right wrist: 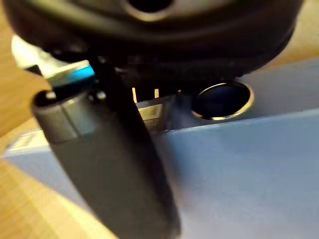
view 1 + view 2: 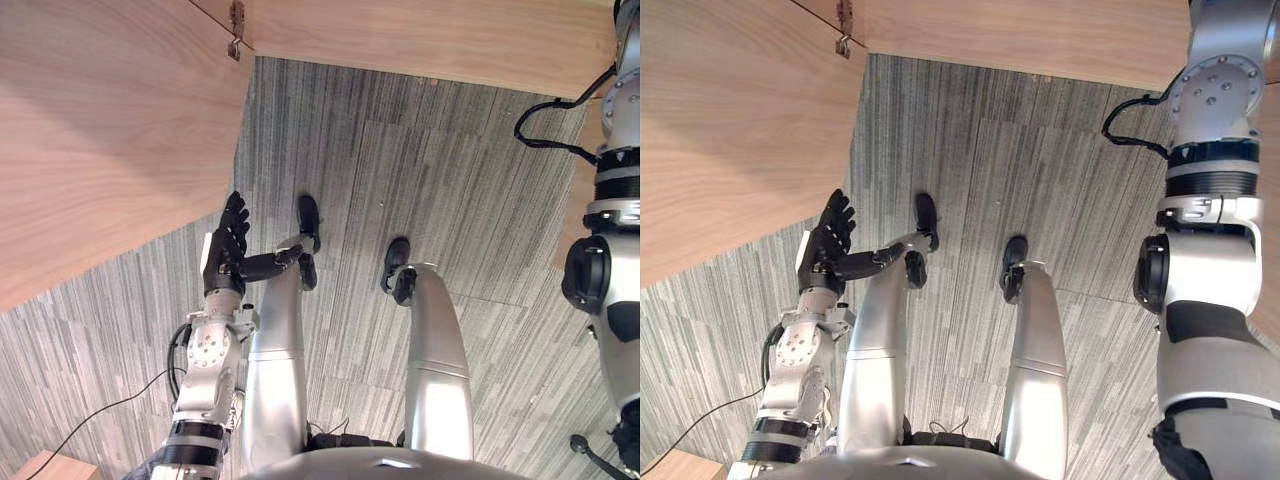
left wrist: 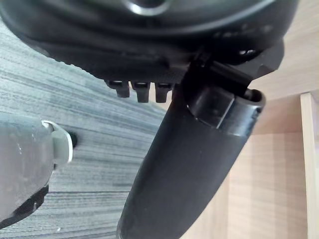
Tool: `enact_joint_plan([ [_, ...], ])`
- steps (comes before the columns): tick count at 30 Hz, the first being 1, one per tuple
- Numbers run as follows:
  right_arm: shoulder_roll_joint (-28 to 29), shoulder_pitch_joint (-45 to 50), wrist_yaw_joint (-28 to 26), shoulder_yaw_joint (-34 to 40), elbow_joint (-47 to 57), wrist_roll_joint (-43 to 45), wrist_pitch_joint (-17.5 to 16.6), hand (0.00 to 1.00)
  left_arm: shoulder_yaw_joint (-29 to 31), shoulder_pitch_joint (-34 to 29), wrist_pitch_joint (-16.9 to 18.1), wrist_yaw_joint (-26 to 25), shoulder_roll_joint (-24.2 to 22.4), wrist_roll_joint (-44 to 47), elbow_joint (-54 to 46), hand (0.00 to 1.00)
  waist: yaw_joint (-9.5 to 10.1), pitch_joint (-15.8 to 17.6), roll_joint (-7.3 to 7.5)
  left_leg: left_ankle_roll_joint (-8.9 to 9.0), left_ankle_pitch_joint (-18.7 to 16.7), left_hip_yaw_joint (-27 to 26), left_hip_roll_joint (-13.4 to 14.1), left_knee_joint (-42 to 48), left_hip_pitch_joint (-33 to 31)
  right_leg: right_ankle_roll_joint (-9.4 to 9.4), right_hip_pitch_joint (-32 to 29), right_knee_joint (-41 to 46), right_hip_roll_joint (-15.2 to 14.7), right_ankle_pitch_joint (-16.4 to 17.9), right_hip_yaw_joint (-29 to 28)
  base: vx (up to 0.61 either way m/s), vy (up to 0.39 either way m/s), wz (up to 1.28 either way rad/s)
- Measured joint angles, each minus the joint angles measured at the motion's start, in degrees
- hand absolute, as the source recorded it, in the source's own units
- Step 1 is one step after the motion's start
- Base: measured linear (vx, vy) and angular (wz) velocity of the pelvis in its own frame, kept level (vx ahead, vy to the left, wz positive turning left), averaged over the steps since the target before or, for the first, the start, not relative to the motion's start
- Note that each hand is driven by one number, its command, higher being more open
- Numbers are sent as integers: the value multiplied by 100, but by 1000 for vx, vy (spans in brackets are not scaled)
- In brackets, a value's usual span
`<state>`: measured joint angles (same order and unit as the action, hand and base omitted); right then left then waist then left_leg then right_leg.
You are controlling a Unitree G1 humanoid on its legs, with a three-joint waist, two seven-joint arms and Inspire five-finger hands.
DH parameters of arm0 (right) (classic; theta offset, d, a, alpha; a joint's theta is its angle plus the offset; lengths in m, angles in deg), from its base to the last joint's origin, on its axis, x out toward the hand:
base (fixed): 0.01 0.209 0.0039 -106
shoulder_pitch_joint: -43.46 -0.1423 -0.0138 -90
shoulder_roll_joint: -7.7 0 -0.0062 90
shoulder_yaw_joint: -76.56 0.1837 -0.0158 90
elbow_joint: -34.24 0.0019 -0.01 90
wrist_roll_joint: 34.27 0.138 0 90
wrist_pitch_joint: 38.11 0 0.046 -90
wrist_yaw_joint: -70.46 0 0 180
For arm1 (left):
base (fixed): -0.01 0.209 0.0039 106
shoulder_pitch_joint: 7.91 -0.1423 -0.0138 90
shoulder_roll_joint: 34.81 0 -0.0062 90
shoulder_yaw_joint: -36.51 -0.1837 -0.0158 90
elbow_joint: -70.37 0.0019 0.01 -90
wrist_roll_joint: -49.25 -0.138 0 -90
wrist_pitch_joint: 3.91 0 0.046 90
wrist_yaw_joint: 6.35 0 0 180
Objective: Walk over to the cabinet, pick up the folder, carry it to the office cabinet, place the folder inside the office cabinet, then close the office cabinet door
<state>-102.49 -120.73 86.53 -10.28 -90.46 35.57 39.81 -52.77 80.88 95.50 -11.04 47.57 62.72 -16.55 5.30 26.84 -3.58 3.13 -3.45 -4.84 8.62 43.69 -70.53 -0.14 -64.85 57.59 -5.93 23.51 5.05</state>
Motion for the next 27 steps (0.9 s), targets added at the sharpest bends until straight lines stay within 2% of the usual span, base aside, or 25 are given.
enact_joint_plan([
  [17,218,18,38,-18,-178,19,-25,100,-7,61,-9,-99,-3,0,100,100,-58,-18,-4,-32,106,-87,106,-239,225,20,217,-287,78,-149,43,0,38,-2],
  [27,516,703,46,2,670,7,-70,100,-7,318,-116,-118,-4,-35,100,100,-101,-18,-4,-31,106,-136,171,-321,385,29,375,-391,126,-159,62,9,20,-1],
])
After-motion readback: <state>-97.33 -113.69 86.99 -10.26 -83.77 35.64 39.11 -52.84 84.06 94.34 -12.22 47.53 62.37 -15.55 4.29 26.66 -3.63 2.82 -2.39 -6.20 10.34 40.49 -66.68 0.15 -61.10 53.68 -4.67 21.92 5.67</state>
